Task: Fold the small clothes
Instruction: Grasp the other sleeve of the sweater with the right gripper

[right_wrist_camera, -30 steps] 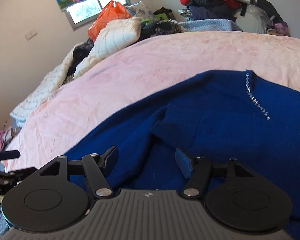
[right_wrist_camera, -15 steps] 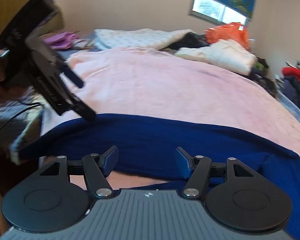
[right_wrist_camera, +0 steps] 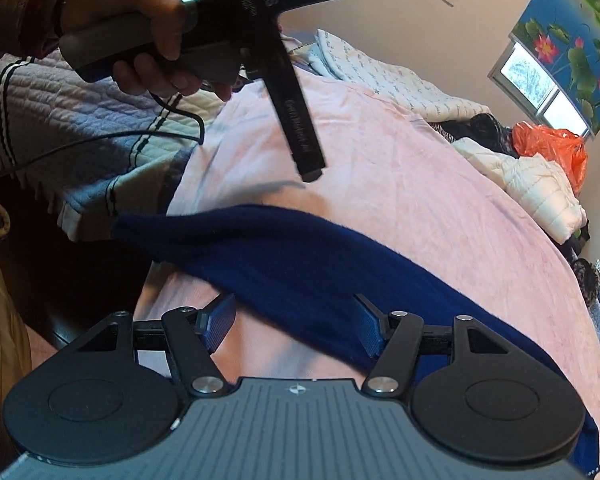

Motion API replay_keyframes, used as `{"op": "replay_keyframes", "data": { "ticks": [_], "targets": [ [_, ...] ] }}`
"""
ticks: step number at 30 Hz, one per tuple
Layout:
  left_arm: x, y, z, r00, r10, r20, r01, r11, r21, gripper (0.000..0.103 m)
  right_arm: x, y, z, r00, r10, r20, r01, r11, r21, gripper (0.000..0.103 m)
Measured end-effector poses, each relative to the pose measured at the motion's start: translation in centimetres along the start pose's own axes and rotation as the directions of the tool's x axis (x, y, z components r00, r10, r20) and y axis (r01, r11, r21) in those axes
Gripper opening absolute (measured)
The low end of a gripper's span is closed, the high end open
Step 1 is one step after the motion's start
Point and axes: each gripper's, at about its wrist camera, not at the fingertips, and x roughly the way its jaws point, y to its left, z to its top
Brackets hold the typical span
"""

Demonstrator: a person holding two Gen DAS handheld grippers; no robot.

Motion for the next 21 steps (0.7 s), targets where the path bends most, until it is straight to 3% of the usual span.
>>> {"op": "replay_keyframes", "data": {
  "ticks": [2, 4, 6, 8, 9, 14, 18, 21],
  "targets": [
    [-0.4, -0.2, 0.3, 1.000, 0.011, 0.008, -0.011, 1.000, -0.014, 0.103, 0.5, 0.5, 0.5, 1.000, -0.015, 0.022, 0.015, 1.000, -0.022, 0.065],
    [-0.6, -0.2, 0.5, 1.000, 0.015, 0.010, -0.014, 1.000, -0.024, 0.103, 0.9, 0.8, 0.9, 0.999, 0.003, 0.032, -0.002, 1.000, -0.025, 0.050],
    [-0.9, -0.2, 0.7, 1.000, 0.013, 0.014, -0.012, 0.999, -0.038, 0.103, 1.3, 1.1, 1.3, 0.999, 0.029, 0.036, -0.028, 0.999, -0.020, 0.027],
    [-1.2, -0.2, 0.9, 1.000, 0.008, 0.020, -0.007, 0.999, -0.046, 0.103, 1.7, 1.8, 1.6, 0.999, 0.029, 0.038, -0.028, 0.999, -0.045, 0.022],
    [-1.3, -0.2, 1.0, 1.000, 0.006, 0.024, -0.005, 0.999, -0.049, 0.103, 1.7, 1.9, 1.7, 0.999, 0.039, 0.035, -0.037, 0.998, -0.046, 0.011],
    [-2.4, -0.4, 1.7, 0.998, -0.012, 0.054, 0.015, 0.998, -0.069, 0.103, 0.9, -0.4, 1.6, 0.997, 0.056, 0.059, -0.062, 0.993, 0.101, 0.003],
    [-2.8, -1.1, 2.4, 0.997, -0.032, 0.076, 0.037, 0.996, -0.075, 0.103, 0.0, -3.8, 0.9, 0.996, -0.008, 0.085, -0.012, 0.970, 0.242, 0.003],
    [-2.5, -1.7, 2.6, 0.997, -0.046, 0.065, 0.051, 0.996, -0.075, 0.103, 0.2, -7.4, -0.3, 0.995, -0.082, 0.053, 0.058, 0.934, 0.353, 0.002]
  ]
}}
